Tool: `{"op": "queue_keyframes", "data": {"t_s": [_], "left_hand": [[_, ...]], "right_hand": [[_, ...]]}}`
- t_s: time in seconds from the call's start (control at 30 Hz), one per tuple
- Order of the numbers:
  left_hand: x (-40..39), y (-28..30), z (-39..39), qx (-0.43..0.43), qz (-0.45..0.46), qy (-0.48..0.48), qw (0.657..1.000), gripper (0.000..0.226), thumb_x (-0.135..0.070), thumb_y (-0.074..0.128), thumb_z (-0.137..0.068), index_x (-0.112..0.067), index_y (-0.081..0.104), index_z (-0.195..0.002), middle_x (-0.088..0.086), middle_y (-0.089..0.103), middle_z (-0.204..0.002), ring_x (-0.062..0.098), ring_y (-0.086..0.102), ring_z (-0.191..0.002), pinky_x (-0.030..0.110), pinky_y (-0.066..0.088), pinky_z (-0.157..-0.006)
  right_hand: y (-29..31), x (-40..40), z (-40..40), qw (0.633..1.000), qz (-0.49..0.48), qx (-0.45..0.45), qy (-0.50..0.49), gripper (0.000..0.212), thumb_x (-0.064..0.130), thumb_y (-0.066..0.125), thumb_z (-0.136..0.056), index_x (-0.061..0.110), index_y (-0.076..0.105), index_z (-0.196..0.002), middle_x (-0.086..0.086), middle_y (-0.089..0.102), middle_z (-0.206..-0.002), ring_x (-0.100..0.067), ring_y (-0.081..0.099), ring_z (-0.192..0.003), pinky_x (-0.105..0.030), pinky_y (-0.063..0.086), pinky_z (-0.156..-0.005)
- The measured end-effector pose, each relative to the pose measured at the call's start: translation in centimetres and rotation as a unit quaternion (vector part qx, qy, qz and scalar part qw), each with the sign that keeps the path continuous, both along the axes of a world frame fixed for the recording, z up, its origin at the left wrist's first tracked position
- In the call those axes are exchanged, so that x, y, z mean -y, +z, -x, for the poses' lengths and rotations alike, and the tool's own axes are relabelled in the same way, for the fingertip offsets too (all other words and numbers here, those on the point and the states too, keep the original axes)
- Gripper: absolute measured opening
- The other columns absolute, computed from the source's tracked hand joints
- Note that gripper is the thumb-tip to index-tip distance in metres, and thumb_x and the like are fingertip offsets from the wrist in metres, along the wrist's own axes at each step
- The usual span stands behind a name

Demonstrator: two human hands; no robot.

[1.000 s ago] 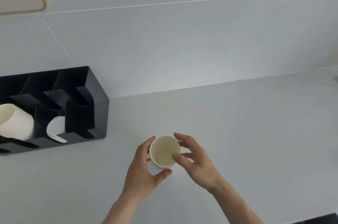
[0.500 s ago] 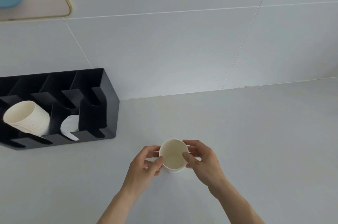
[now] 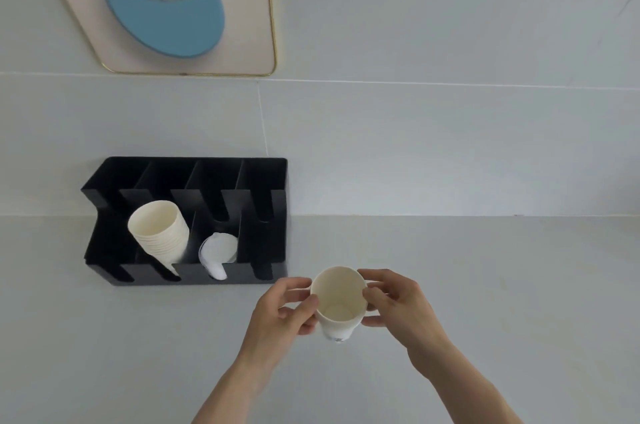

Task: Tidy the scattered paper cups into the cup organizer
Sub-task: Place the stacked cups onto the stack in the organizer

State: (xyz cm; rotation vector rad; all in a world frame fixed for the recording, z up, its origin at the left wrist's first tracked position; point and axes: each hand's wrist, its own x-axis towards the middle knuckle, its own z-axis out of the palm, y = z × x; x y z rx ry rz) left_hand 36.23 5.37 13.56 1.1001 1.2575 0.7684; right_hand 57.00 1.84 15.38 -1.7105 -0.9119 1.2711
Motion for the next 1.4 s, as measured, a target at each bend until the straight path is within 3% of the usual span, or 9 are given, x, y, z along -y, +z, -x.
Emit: {"op": "queue_keyframes", "data": {"t_s": [0.13,0.33,0.43,0.63,0.77,1.13,1.3,1.4], "left_hand": [[-2.8,2.7,6.2,0.02,-0.022,0.038,0.999,0.024,-0.025,0.076,-0.087,-0.025,0.069,-0.11,-0.001,0.077,-0.102,0.023,0.076,-0.084,0.041,0.063,-0.08],[-7.8,6.5,14.9,0.034,-0.071,0.08,0.994,0.026,-0.026,0.075,-0.088,-0.02,0.068,-0.112,0.006,0.077,-0.1,0.023,0.077,-0.082,0.04,0.063,-0.078],[-10.5,8.4,18.6,0.033,-0.101,0.095,0.99,0.026,-0.027,0.075,-0.088,-0.019,0.069,-0.112,0.008,0.078,-0.097,0.023,0.077,-0.081,0.041,0.063,-0.078],[-15.5,12.1,23.9,0.05,-0.133,0.133,0.981,0.025,-0.026,0.075,-0.089,-0.013,0.068,-0.11,0.004,0.078,-0.086,0.02,0.075,-0.074,0.038,0.063,-0.075],[-18.1,13.4,26.1,0.043,-0.148,0.146,0.977,0.026,-0.028,0.075,-0.088,-0.014,0.069,-0.109,0.002,0.077,-0.087,0.018,0.075,-0.072,0.034,0.063,-0.072],[-20.4,8.3,28.2,0.017,-0.102,0.144,0.984,0.024,-0.027,0.074,-0.089,-0.015,0.068,-0.11,0.005,0.077,-0.093,0.02,0.076,-0.078,0.034,0.062,-0.074],[-20.8,5.1,28.3,-0.021,-0.081,0.13,0.988,0.021,-0.026,0.073,-0.09,-0.019,0.068,-0.108,0.004,0.078,-0.094,0.023,0.076,-0.085,0.037,0.062,-0.077],[-21.0,3.7,28.1,-0.057,-0.082,0.123,0.987,0.018,-0.025,0.072,-0.09,-0.02,0.068,-0.106,0.001,0.078,-0.093,0.02,0.075,-0.085,0.034,0.06,-0.077]], "right_hand": [[3.2,-3.6,6.1,0.999,-0.022,0.005,0.028,0.032,0.008,0.06,-0.094,0.03,0.079,-0.106,-0.007,0.079,-0.097,-0.023,0.076,-0.091,-0.034,0.066,-0.073],[7.7,-9.4,15.3,0.997,-0.063,0.009,0.049,0.031,0.006,0.058,-0.094,0.025,0.078,-0.108,-0.006,0.079,-0.09,-0.012,0.073,-0.071,-0.034,0.066,-0.072],[9.9,-12.1,19.1,0.994,-0.091,0.016,0.054,0.03,0.006,0.058,-0.095,0.021,0.077,-0.112,-0.004,0.08,-0.086,-0.012,0.074,-0.071,-0.036,0.067,-0.074],[13.1,-17.1,25.0,0.991,-0.13,0.014,0.041,0.028,0.008,0.06,-0.095,0.016,0.076,-0.117,-0.017,0.078,-0.097,-0.018,0.072,-0.073,-0.04,0.067,-0.075],[13.8,-19.4,27.5,0.99,-0.14,0.004,0.032,0.028,0.01,0.059,-0.096,0.016,0.074,-0.119,-0.012,0.075,-0.09,-0.013,0.07,-0.065,-0.04,0.068,-0.074],[8.7,-22.0,29.9,0.995,-0.084,0.043,0.021,0.03,0.009,0.058,-0.095,0.018,0.075,-0.119,-0.007,0.077,-0.09,-0.018,0.073,-0.076,-0.037,0.067,-0.073],[5.2,-22.8,30.2,0.993,-0.042,0.107,0.03,0.031,0.015,0.059,-0.093,0.025,0.075,-0.117,0.001,0.075,-0.088,-0.014,0.067,-0.067,-0.04,0.067,-0.075],[4.0,-23.0,30.3,0.988,-0.034,0.145,0.036,0.031,0.017,0.058,-0.094,0.028,0.075,-0.118,0.006,0.075,-0.09,-0.012,0.065,-0.065,-0.033,0.062,-0.068]]}}
